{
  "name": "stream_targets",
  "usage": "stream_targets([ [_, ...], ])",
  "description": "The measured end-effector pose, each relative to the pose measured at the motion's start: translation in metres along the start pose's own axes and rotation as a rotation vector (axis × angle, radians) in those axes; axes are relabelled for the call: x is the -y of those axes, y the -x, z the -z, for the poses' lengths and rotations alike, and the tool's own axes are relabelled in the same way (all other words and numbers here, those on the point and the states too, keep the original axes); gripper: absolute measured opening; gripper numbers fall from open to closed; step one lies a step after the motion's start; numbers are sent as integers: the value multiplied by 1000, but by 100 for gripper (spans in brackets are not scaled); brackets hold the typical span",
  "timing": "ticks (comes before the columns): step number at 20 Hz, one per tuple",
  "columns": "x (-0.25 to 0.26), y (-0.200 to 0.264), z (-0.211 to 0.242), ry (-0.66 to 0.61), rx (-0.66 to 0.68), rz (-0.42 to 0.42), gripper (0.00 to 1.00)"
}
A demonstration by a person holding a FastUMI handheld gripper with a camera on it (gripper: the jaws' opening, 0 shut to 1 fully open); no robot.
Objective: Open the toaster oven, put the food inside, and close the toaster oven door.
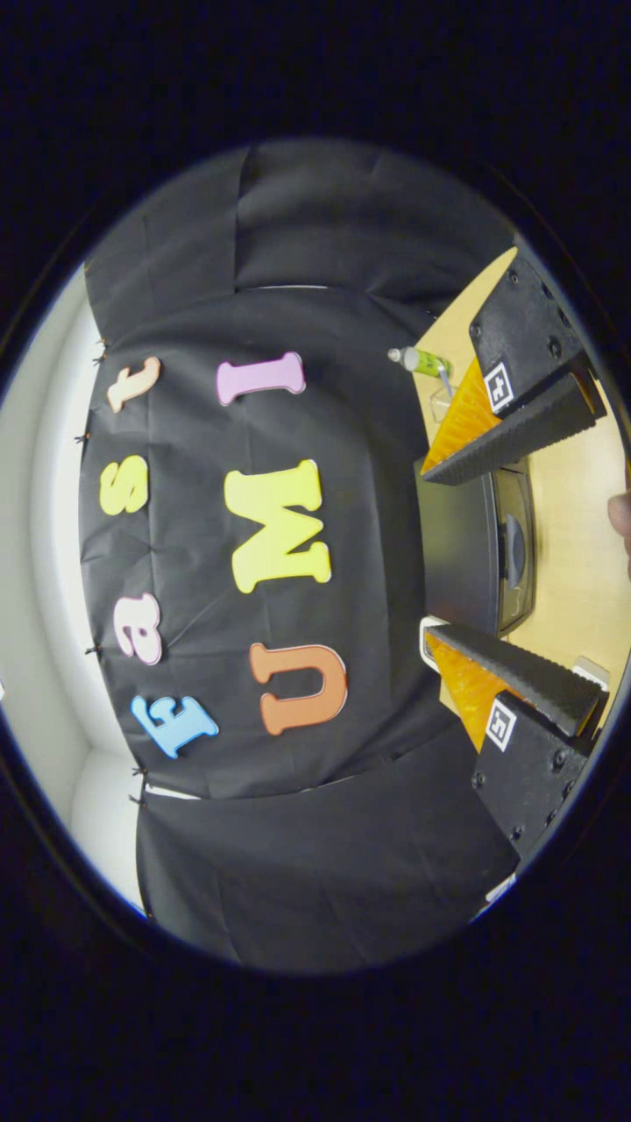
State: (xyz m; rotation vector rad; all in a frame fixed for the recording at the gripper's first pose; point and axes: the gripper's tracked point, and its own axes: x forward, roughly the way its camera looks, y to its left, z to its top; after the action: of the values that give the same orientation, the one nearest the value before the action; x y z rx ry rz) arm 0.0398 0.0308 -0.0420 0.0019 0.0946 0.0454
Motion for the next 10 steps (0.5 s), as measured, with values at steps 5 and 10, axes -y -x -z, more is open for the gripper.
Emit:
stream_targets([
  [5,-19,39,-16,6,25,-44,100],
  [10,-25,52,-21,5,47,-44,100],
])
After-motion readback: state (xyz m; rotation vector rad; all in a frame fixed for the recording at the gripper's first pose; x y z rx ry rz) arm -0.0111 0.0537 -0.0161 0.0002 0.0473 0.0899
